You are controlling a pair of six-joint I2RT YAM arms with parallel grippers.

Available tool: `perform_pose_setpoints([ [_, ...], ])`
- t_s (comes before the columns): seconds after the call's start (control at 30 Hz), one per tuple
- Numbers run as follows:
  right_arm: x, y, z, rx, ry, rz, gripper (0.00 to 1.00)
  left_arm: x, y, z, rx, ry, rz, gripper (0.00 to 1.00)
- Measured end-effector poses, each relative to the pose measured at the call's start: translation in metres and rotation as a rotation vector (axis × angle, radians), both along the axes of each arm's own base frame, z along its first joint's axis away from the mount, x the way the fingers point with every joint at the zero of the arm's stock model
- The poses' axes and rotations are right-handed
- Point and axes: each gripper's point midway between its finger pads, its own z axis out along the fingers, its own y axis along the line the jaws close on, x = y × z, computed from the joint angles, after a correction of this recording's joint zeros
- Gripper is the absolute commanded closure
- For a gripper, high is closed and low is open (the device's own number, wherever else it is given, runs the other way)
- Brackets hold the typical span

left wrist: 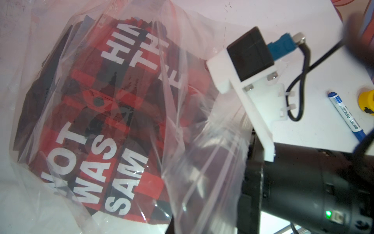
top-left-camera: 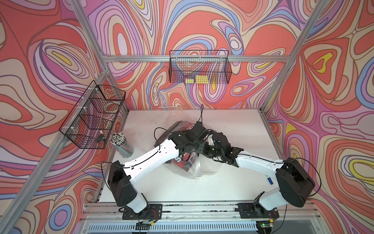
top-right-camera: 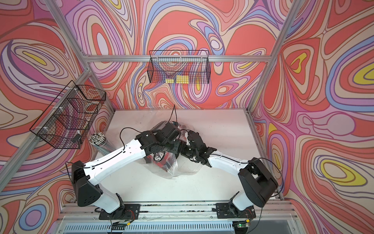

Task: Take the shirt out of the vacuum bag
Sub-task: Take out the shirt from the vacuum bag.

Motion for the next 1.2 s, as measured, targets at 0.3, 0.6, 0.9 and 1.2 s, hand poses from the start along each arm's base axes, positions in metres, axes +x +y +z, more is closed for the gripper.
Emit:
perform_pose_setpoints([
  [0.3, -0.011, -0.003, -0.018, -0.016, 0.027, -0.011, 0.33, 0.000, 0.000, 0.000, 0.002, 0.001, 0.000, 1.00],
  [0.6, -0.007, 0.000, -0.018, -0.022, 0.001, -0.035, 0.34, 0.000, 0.001, 0.000, 0.003, 0.001, 0.000, 1.00],
  [0.9, 0.003, -0.002, -0.012, -0.013, -0.035, -0.085, 0.34, 0.000, 0.001, -0.001, 0.003, 0.001, 0.000, 1.00],
  [1.2, 0.012, -0.001, -0.003, 0.041, -0.073, -0.126, 0.36, 0.000, 0.001, -0.001, 0.007, 0.000, 0.002, 1.00],
])
